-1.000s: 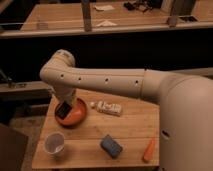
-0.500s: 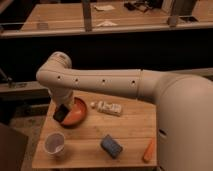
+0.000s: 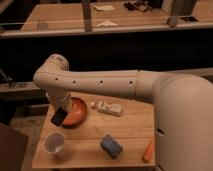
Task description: Place the eraser in the ceramic cup
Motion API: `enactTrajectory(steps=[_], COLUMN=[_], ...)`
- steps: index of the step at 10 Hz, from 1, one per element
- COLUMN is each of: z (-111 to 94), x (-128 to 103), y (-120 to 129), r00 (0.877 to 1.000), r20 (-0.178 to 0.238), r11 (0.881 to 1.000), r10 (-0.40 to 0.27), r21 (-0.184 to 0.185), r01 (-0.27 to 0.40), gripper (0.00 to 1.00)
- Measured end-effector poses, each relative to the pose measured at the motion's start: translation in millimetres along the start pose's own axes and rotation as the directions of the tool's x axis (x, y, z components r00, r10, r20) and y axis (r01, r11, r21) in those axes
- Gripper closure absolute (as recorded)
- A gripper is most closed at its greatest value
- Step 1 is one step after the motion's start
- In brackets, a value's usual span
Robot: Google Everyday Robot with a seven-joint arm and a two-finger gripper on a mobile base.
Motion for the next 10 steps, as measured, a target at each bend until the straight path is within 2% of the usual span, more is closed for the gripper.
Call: enactTrajectory(steps=[10], z=[8], x=[-30], y=[-2], r00=[0.998], r20=[0.041], r11=[0.999], r10=[-0.054], r21=[-0.001], r01=[0.054], gripper=[0.99])
